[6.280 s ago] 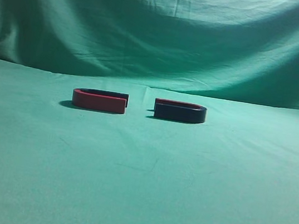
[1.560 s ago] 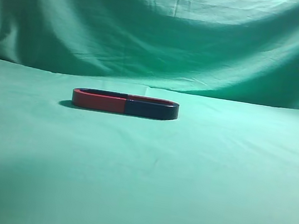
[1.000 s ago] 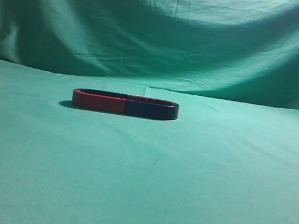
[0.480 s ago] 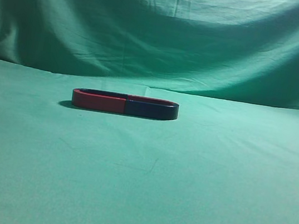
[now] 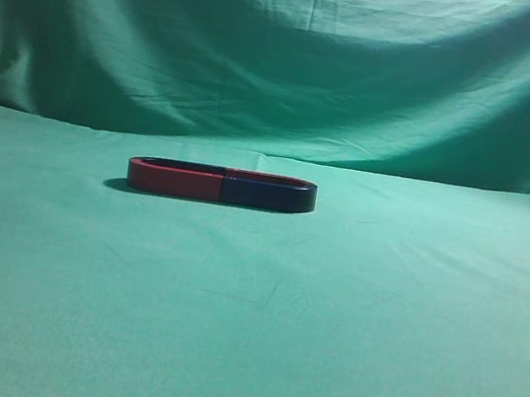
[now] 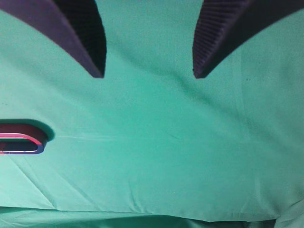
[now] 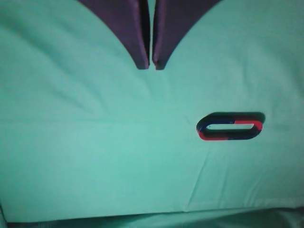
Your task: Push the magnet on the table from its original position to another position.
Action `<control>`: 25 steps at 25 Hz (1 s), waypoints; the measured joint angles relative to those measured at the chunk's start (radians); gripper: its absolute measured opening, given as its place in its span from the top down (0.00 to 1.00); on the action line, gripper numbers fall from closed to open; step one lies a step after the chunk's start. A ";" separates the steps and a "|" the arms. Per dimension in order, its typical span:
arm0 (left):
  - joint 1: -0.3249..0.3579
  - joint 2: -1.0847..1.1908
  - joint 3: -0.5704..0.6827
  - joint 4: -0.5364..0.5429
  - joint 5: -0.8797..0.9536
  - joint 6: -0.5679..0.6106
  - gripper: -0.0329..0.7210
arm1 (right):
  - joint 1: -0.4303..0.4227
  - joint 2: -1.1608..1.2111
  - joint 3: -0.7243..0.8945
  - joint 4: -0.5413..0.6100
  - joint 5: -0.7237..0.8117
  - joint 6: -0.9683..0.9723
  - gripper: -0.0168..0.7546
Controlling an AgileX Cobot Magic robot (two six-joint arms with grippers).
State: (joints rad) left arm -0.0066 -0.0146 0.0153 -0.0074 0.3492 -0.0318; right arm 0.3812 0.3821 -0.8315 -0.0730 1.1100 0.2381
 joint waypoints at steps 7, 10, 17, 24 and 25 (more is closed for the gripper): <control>0.000 0.000 0.000 0.000 0.000 0.000 0.46 | -0.060 -0.229 0.265 -0.062 -0.297 -0.012 0.98; 0.000 0.000 0.000 0.000 0.000 0.000 0.46 | -0.161 -0.323 0.402 -0.069 -0.456 -0.017 0.98; 0.000 0.000 0.000 0.000 0.000 0.000 0.46 | -0.375 -0.395 0.693 -0.069 -0.745 -0.017 0.98; 0.000 0.000 0.000 0.000 0.000 0.000 0.46 | -0.384 -0.395 0.856 -0.069 -0.844 -0.021 0.98; 0.000 0.000 0.000 0.000 0.000 0.000 0.46 | -0.384 -0.395 0.857 -0.069 -0.837 -0.021 0.98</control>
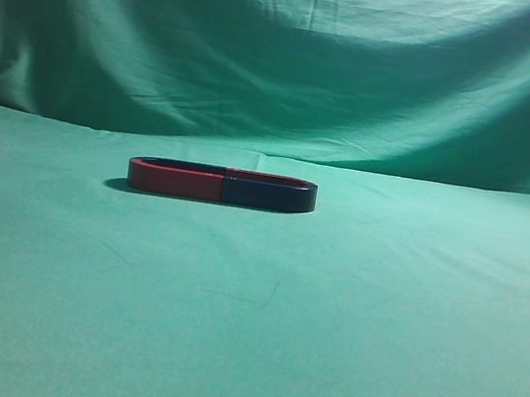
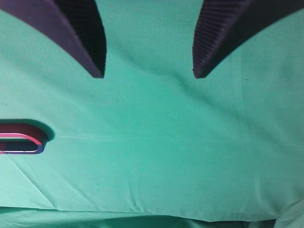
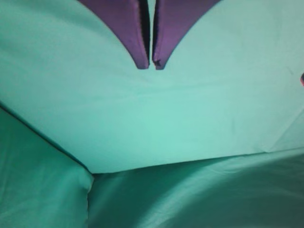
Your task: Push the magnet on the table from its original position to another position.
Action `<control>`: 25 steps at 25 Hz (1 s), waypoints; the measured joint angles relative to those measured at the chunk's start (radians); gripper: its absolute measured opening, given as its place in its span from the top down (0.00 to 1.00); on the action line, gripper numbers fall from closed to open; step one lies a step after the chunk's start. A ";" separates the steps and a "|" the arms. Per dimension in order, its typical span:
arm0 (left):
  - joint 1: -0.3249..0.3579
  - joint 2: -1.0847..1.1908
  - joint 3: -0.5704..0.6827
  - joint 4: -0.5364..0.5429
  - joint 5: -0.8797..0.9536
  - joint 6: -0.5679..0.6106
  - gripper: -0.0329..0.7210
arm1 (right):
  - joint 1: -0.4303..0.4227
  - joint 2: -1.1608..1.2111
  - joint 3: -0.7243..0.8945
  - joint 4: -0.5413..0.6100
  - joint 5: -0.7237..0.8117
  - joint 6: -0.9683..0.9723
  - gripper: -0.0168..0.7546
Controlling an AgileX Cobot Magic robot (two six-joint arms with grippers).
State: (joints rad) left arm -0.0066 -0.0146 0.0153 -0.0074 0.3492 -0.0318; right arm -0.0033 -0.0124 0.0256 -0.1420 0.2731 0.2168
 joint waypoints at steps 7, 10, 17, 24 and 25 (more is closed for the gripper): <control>0.000 0.000 0.000 0.000 0.000 0.000 0.46 | 0.000 0.000 0.002 0.000 0.118 0.000 0.98; 0.000 0.000 0.000 0.000 0.000 0.000 0.46 | 0.000 0.000 0.002 0.002 0.121 0.000 0.98; 0.000 0.000 0.000 0.000 0.000 0.000 0.46 | 0.000 0.000 0.002 0.006 0.121 0.002 0.98; 0.000 0.000 0.000 0.000 0.000 0.000 0.46 | 0.000 0.000 0.002 0.006 0.121 0.004 0.98; 0.000 0.000 0.000 0.000 0.000 0.000 0.46 | 0.000 0.000 0.002 0.006 0.121 0.004 0.98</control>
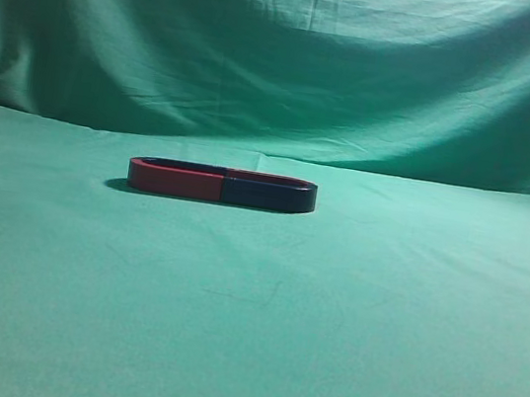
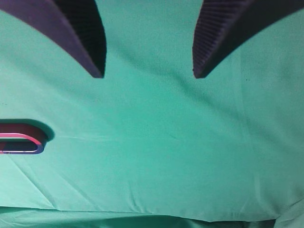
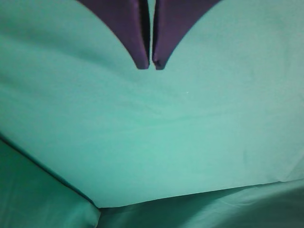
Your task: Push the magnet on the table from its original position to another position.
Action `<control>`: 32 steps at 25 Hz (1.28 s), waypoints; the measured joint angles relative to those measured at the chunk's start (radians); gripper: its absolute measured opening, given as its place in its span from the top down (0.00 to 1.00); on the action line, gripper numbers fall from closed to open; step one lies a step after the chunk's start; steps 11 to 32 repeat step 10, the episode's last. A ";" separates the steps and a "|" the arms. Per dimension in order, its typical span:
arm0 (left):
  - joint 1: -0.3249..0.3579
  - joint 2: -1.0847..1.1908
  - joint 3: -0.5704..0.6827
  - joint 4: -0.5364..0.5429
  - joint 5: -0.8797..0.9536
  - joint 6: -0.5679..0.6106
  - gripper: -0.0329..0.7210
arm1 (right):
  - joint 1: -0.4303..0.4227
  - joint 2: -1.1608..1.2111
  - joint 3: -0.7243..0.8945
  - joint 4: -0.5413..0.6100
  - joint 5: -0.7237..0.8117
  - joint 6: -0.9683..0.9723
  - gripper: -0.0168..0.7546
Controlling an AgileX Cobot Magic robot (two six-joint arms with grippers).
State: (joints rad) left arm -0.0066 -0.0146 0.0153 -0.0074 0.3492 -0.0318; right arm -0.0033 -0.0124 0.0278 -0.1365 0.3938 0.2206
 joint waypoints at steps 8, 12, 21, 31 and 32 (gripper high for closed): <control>0.000 0.000 0.000 0.000 0.000 0.000 0.46 | 0.000 0.000 0.000 0.000 0.000 0.002 0.98; 0.000 0.000 0.000 0.000 0.000 0.000 0.46 | 0.000 0.000 0.000 0.000 0.000 0.002 0.98; 0.000 0.000 0.000 0.000 0.000 0.000 0.46 | 0.000 0.000 0.000 0.000 0.000 0.002 0.98; 0.000 0.000 0.000 0.000 0.000 0.000 0.46 | 0.000 0.000 0.000 0.000 0.000 0.002 0.98; 0.000 0.000 0.000 0.000 0.000 0.000 0.46 | 0.000 0.000 0.000 0.000 0.000 0.002 0.98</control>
